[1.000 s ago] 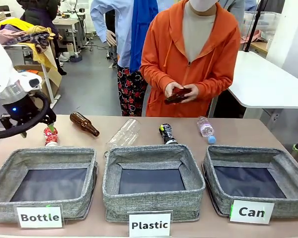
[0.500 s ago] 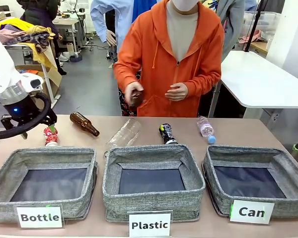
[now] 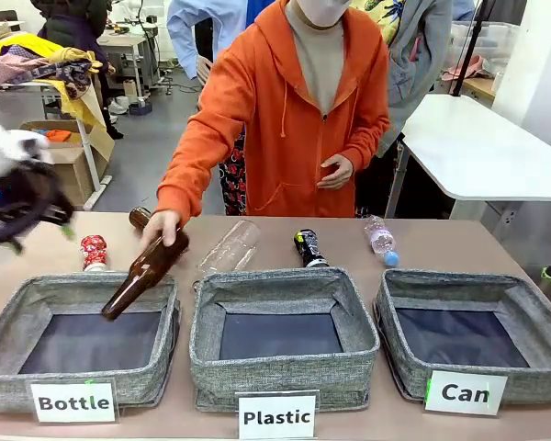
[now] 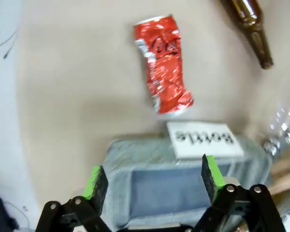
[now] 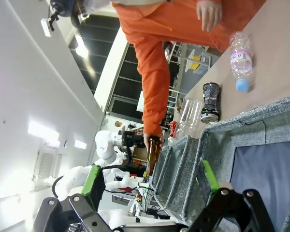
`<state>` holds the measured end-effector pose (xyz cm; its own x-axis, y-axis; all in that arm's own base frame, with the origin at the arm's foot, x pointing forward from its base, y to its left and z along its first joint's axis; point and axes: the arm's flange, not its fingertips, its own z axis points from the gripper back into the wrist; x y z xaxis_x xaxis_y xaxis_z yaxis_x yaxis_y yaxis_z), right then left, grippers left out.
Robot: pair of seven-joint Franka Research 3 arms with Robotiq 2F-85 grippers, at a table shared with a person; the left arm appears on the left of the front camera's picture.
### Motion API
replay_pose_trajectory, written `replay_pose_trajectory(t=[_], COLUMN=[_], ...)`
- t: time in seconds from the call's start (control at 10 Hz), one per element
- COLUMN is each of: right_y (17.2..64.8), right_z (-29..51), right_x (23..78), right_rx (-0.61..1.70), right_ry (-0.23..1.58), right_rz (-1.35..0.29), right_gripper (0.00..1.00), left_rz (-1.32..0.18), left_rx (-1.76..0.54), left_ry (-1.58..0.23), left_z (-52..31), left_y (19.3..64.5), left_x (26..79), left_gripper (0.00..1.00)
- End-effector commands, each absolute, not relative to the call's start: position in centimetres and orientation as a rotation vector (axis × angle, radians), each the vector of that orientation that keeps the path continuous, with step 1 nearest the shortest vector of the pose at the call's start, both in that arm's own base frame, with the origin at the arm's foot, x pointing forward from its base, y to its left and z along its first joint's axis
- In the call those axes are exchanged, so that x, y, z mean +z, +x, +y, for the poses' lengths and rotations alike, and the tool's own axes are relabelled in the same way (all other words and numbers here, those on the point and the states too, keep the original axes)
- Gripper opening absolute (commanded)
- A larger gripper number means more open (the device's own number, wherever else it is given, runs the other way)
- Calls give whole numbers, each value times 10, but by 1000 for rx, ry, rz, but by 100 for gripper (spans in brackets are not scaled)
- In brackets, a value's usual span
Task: Sort the can waste into the basket.
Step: Pick up the can waste from the table and place it in the right Fabric basket.
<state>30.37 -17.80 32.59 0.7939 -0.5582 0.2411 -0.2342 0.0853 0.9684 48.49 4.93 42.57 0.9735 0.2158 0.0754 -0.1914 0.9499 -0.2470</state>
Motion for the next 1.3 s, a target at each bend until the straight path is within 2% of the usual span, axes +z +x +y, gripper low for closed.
replay_pose_trajectory(t=[0.0,0.2,0.3,0.5,0.7,0.9,1.0,1.2], right_y=[304,304,304,304,304,304,304,304], right_z=[-179,-179,-179,-179,-179,-179,-179,-179], right_x=[328,328,328,328,328,328,328,328], right_rx=[-265,-265,-265,-265,-265,-265,-265,-265], right_ry=[1504,1504,1504,1504,1504,1504,1504,1504], right_rz=[-676,-676,-676,-676,-676,-676,-676,-676], right_gripper=[100,100,100,100,100,100,100,100], left_rz=[-88,-89,-145,-224,-246,-232,-219,-141], left_rx=[118,-90,-189,-299,-293,-285,-262,-197], left_ry=[-450,-666,-820,-1045,-1077,-1047,-1016,-840], left_z=[151,215,251,285,277,267,258,206], left_y=[414,363,338,315,309,316,321,354], left_x=[468,468,456,427,412,421,427,455], left_gripper=[100,100,100,100,100,100,100,100])
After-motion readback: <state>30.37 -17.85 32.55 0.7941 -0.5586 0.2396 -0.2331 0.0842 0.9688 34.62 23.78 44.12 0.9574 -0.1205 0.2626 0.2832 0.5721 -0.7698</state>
